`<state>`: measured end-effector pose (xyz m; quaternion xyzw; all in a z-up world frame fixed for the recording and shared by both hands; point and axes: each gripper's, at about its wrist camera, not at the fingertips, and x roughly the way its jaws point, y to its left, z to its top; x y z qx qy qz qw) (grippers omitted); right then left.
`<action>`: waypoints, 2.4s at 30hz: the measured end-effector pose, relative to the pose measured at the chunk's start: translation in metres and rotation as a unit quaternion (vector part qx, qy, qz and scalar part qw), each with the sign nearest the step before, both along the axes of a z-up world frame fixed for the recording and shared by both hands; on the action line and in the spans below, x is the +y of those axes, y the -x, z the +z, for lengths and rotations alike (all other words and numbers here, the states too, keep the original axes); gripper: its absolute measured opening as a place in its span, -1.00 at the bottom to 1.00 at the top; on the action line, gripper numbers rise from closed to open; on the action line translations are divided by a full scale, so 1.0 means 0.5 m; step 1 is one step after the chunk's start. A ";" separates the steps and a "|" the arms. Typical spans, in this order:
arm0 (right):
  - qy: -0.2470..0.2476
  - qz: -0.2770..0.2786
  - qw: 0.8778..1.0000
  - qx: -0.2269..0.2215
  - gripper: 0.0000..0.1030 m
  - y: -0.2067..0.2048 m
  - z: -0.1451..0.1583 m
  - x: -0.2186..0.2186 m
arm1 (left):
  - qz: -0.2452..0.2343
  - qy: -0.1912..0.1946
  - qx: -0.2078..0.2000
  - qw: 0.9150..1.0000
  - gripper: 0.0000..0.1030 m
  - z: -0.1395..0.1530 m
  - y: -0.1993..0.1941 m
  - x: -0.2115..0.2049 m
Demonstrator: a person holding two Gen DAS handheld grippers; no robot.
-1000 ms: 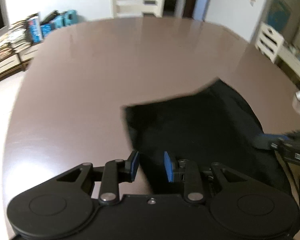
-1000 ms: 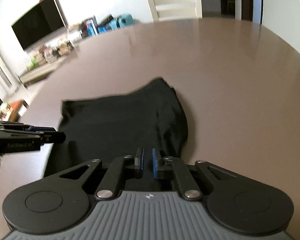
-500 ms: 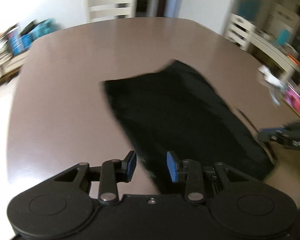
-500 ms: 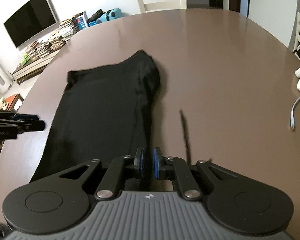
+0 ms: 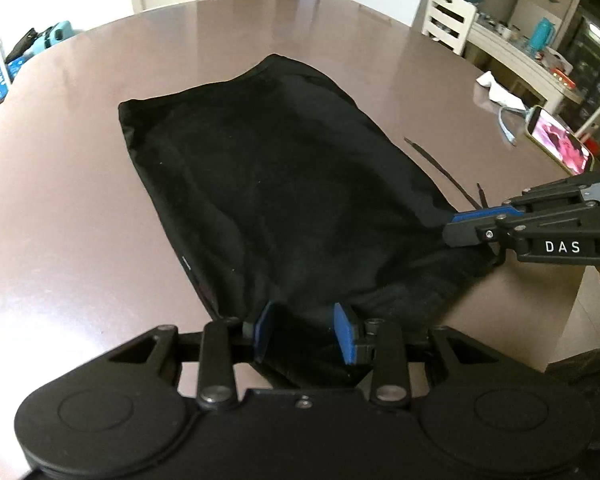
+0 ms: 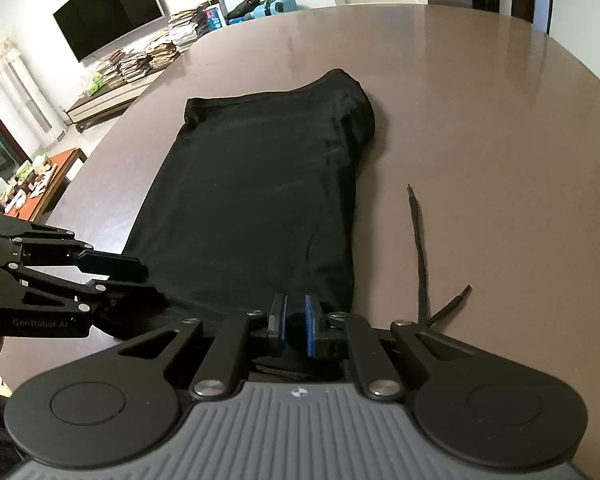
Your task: Fold clothes
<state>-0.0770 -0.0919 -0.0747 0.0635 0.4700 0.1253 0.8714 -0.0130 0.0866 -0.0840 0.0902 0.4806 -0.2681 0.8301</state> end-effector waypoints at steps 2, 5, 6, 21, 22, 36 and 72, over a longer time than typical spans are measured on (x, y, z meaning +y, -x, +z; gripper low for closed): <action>-0.009 -0.003 1.000 0.008 -0.92 -0.005 -0.001 -0.007 | 0.009 -0.007 -0.009 1.000 -0.34 -0.004 0.010 -0.004; -0.033 -0.008 0.999 0.026 -0.98 -0.013 -0.003 -0.026 | 0.011 -0.014 -0.015 1.000 -0.34 0.003 0.009 0.002; -0.035 -0.009 0.999 0.029 -0.98 -0.013 -0.003 -0.029 | 0.013 -0.015 -0.012 1.000 -0.34 0.004 0.005 0.001; 0.046 -0.005 0.998 -0.036 -0.83 0.021 0.033 0.000 | -0.095 0.010 -0.074 0.993 -0.61 0.095 -0.212 -0.144; 0.045 -0.004 0.998 -0.035 -0.83 0.019 0.031 0.001 | -0.115 0.001 -0.077 0.990 -0.61 0.090 -0.218 -0.165; 0.074 0.015 0.997 -0.004 -0.83 -0.032 -0.010 0.035 | -0.136 0.006 0.007 0.991 -0.69 -0.006 -0.253 -0.190; 0.076 0.042 0.996 -0.015 -0.75 -0.094 -0.028 0.081 | -0.082 -0.005 -0.011 0.997 -0.62 0.000 -0.330 -0.183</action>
